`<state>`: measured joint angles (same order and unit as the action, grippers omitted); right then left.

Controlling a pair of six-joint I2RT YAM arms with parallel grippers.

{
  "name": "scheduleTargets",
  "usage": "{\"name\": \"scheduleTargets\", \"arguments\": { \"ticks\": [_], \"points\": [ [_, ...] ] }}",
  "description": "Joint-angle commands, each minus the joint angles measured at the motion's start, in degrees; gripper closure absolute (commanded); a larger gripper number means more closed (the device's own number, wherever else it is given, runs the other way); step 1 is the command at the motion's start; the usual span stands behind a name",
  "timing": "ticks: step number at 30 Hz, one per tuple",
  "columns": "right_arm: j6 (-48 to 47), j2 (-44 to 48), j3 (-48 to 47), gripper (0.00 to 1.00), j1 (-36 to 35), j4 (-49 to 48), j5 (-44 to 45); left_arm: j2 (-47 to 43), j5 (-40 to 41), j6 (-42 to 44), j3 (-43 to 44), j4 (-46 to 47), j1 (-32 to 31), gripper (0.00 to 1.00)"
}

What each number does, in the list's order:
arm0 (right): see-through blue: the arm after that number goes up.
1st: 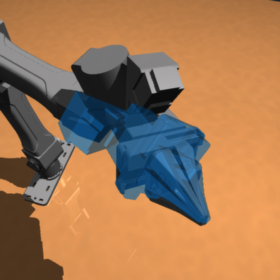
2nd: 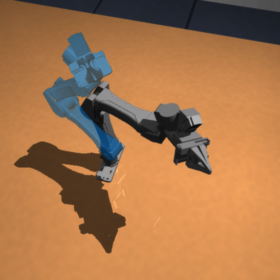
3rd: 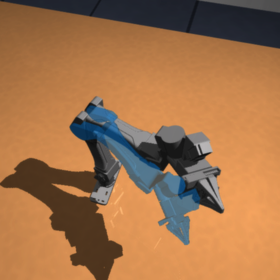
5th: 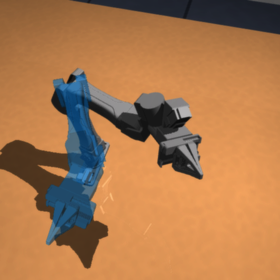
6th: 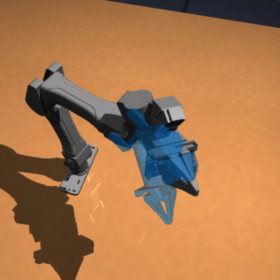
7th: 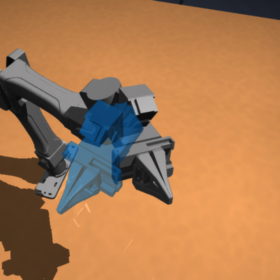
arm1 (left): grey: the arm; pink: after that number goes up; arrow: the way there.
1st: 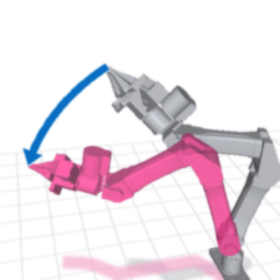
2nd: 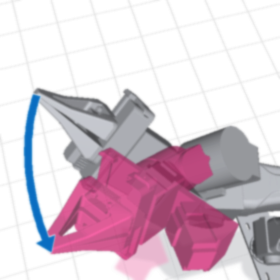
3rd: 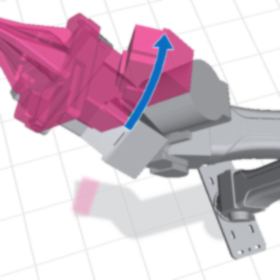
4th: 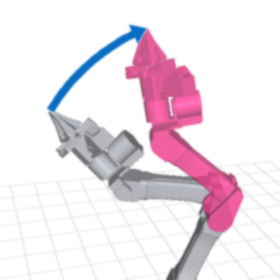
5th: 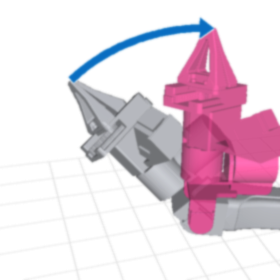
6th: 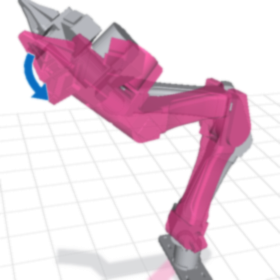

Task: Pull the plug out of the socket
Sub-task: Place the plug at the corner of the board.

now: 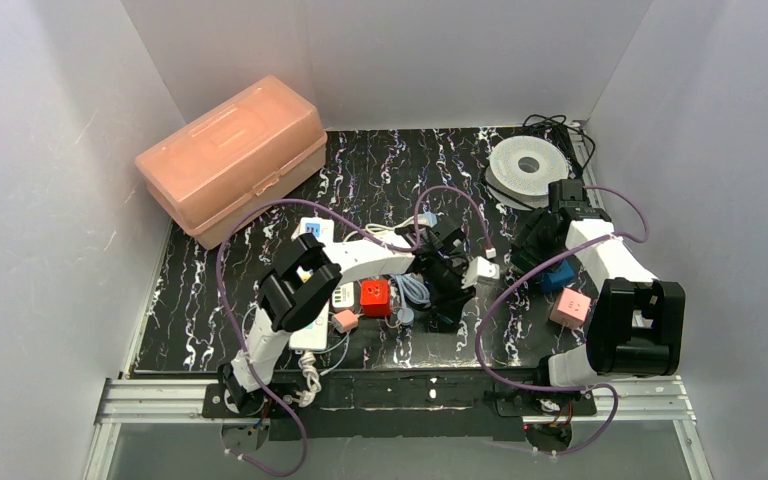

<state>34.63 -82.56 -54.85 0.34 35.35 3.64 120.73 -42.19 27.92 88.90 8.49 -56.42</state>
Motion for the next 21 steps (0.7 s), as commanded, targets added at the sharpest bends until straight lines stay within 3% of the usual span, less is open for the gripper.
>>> {"name": "scheduleTargets", "arguments": {
  "ticks": [1,15,19,21],
  "points": [
    [0.95,0.80,0.76,0.99,1.63,-2.52,-0.52,1.44,1.80,2.83,1.00,0.14,-1.99,1.00],
    [2.91,5.27,5.36,0.99,3.77,-4.57,-1.99,4.57,7.95,7.81,-0.41,2.82,-4.32,1.00],
    [3.10,4.89,6.11,0.93,4.60,-5.20,-1.81,5.85,10.33,8.15,-0.07,3.42,-4.87,1.00],
    [2.70,4.49,5.85,0.90,4.76,-5.12,-2.29,6.78,11.39,6.86,1.05,3.40,-4.92,0.93]
  ]
}}
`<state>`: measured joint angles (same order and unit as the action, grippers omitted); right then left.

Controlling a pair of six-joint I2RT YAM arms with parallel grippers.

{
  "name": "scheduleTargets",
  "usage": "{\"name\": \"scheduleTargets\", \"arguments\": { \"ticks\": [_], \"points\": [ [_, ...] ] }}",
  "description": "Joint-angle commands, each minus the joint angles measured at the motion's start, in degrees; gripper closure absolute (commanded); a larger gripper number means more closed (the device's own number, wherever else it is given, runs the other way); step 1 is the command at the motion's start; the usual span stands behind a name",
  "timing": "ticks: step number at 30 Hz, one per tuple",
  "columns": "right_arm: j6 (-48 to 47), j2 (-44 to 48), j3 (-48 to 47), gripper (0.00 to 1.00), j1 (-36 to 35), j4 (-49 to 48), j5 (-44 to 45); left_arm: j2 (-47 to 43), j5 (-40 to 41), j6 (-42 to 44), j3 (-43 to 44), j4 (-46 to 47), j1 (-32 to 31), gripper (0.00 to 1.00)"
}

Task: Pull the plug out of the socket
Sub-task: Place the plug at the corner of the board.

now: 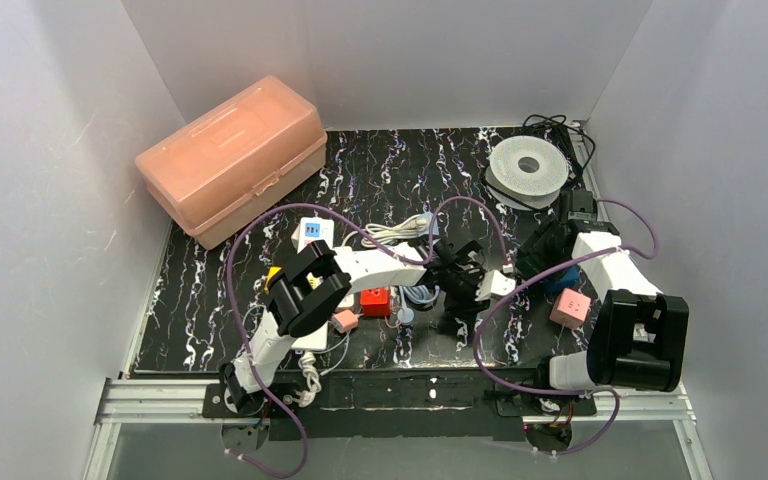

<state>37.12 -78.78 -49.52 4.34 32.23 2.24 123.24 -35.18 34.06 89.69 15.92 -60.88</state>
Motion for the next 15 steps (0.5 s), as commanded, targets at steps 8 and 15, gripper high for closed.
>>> {"name": "scheduleTargets", "arguments": {
  "ticks": [8,15],
  "points": [
    [0.10,-2.25,-0.65,0.74,0.65,-1.92,-1.32,2.97,3.90,0.17,1.39,-2.76,-0.46,0.22],
    [-0.16,-3.40,-1.64,0.66,-0.99,-1.92,-0.71,-4.69,4.01,0.59,-2.92,-2.37,-0.27,0.02]
  ]
}}
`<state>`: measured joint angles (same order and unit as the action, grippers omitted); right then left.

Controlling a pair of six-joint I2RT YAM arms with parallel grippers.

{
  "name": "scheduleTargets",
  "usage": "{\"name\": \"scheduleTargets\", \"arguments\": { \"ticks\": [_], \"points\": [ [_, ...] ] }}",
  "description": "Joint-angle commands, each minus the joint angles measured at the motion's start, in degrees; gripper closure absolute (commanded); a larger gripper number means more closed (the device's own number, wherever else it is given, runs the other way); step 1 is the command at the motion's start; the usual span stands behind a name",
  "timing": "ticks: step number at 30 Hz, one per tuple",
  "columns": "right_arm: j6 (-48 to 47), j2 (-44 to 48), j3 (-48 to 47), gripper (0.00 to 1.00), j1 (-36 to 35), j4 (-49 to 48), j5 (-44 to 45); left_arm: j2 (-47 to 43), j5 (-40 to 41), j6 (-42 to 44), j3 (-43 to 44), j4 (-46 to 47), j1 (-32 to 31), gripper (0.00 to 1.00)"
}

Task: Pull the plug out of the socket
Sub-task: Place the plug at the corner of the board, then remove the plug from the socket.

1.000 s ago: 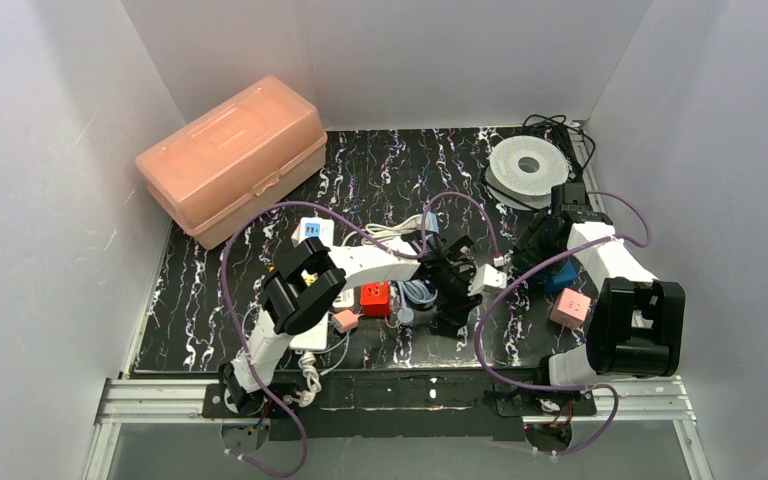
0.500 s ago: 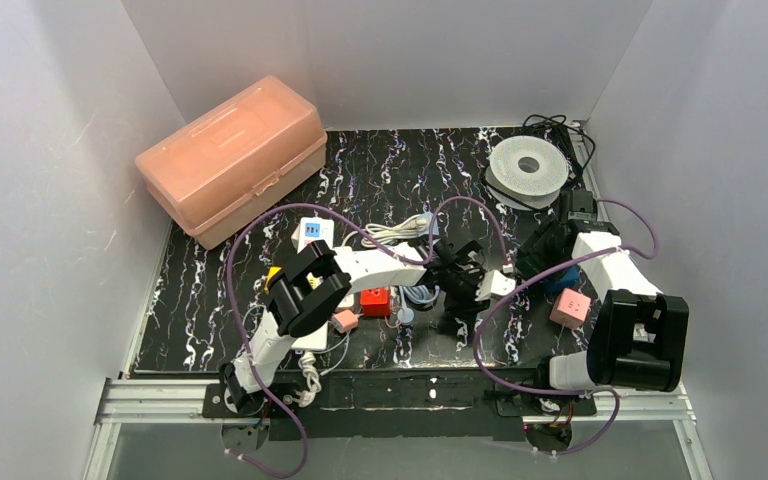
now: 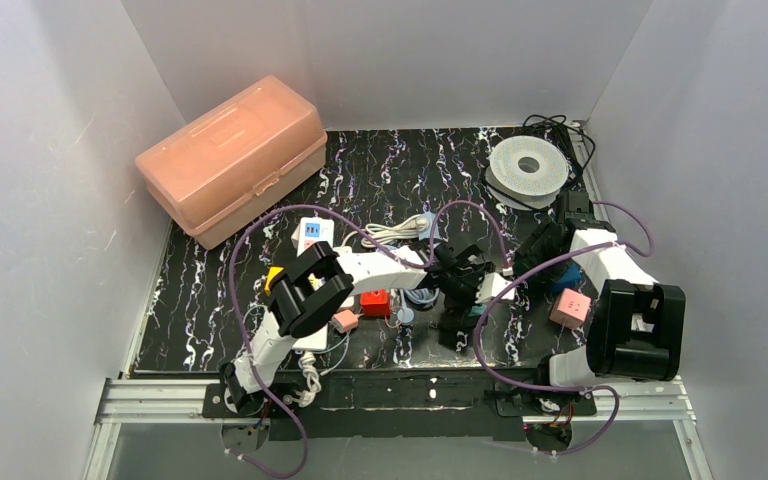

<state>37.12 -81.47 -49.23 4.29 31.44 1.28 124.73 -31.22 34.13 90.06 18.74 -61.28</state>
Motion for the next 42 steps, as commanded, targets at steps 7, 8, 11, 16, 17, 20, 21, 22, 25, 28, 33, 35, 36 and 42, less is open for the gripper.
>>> {"name": "scheduleTargets", "arguments": {
  "ticks": [7,8,11,16,17,20,21,22,25,28,33,35,36,42],
  "points": [
    [-0.58,-2.23,-4.73,0.40,-3.46,0.28,1.27,-17.20,-0.44,-0.95,-6.29,-9.65,2.18,0.02],
    [-0.67,-2.58,-5.09,0.38,-3.56,0.47,0.93,-18.79,-0.41,-1.23,-6.75,-10.59,2.52,0.02],
    [-0.82,-2.86,-5.36,0.27,-3.81,0.32,0.91,-24.15,-0.61,-2.03,-8.24,-13.11,3.51,0.02],
    [-1.34,-5.42,-6.37,0.20,-4.01,0.98,0.80,-30.17,-0.15,-3.48,-8.61,-16.95,4.91,0.02],
    [-1.35,-6.12,-6.66,0.20,-4.05,1.25,1.24,-31.20,0.19,-4.13,-8.84,-16.83,5.20,0.02],
    [-1.26,-7.44,-7.79,0.21,-4.24,2.06,2.15,-34.08,0.81,-4.99,-9.25,-17.27,5.90,0.02],
    [-1.18,-7.56,-8.21,0.22,-4.29,2.56,2.49,-34.98,0.89,-5.35,-9.41,-17.36,6.17,0.02],
    [-1.18,-7.52,-8.75,0.22,-4.29,3.12,2.88,-35.93,1.10,-5.54,-9.45,-17.55,6.50,0.02],
    [-0.83,-6.59,-10.56,0.22,-4.29,5.19,4.09,-38.31,1.96,-6.77,-9.90,-17.46,7.70,0.02],
    [-0.14,-4.28,-12.91,0.21,-6.53,7.30,4.98,-40.53,3.45,-7.29,-10.61,-17.95,8.83,0.02],
    [-0.40,-0.07,-17.59,0.16,-11.07,10.59,7.52,-44.28,6.05,-10.28,-12.20,-17.55,11.65,0.02],
    [-1.19,2.29,-17.90,0.15,-12.89,8.89,6.45,-45.48,7.79,-12.91,-12.12,-16.99,13.10,0.02],
    [-1.95,3.67,-17.03,0.15,-13.46,6.69,4.72,-46.13,8.44,-14.18,-12.29,-16.47,13.88,0.02],
    [-3.38,12.29,-4.39,0.13,-13.83,-13.84,-8.05,-51.34,14.17,-15.96,-15.79,-14.29,17.58,0.02]
  ]
}}
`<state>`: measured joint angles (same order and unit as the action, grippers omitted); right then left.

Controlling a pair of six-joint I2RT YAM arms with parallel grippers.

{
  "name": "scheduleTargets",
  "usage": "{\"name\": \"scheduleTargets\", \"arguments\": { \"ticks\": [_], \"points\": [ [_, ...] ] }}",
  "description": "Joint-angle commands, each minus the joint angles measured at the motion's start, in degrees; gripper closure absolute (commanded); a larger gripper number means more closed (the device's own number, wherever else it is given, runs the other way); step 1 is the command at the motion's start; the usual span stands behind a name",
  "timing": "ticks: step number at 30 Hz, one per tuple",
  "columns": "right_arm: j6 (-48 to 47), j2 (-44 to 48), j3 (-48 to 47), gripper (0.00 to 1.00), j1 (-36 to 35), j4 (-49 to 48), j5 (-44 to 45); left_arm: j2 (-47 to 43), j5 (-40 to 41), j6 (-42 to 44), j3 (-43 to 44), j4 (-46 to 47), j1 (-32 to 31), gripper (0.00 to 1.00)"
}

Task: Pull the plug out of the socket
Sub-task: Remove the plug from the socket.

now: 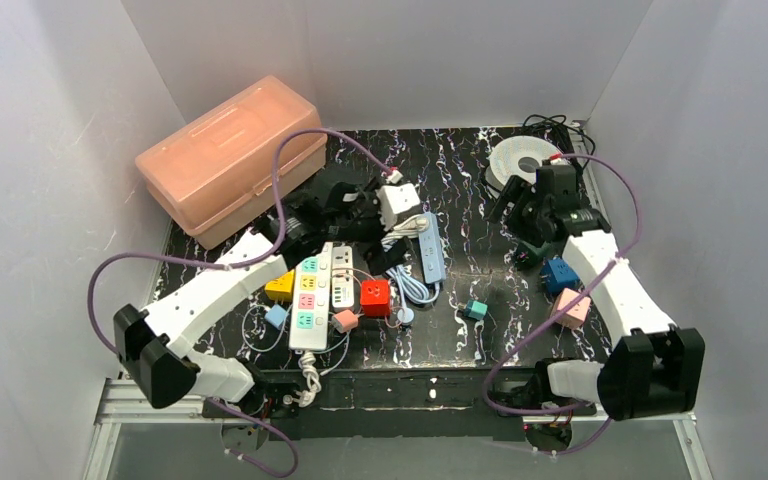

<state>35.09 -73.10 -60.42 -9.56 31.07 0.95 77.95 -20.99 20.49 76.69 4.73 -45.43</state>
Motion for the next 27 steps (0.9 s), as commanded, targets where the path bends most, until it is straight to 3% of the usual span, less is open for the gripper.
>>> {"name": "scheduleTargets", "arguments": {
  "ticks": [1,5,19,27],
  "points": [
    [-1.46,4.48,8.41,0.13,-0.01,-16.55,-9.48,-5.44,4.36,-2.41,-2.89,-0.59,2.39,0.02],
    [-3.70,1.71,9.66,0.12,-1.70,-23.10,-16.40,-7.72,6.27,-5.58,-2.77,-3.81,4.81,0.02],
    [-8.06,-23.42,-0.97,0.10,-8.55,-32.86,-22.38,-8.07,7.24,-14.26,2.05,-17.46,9.61,0.02],
    [-7.89,-27.41,1.35,0.11,-11.71,-36.63,-22.95,-8.17,9.02,-14.05,4.50,-18.92,9.83,0.02]
  ]
}}
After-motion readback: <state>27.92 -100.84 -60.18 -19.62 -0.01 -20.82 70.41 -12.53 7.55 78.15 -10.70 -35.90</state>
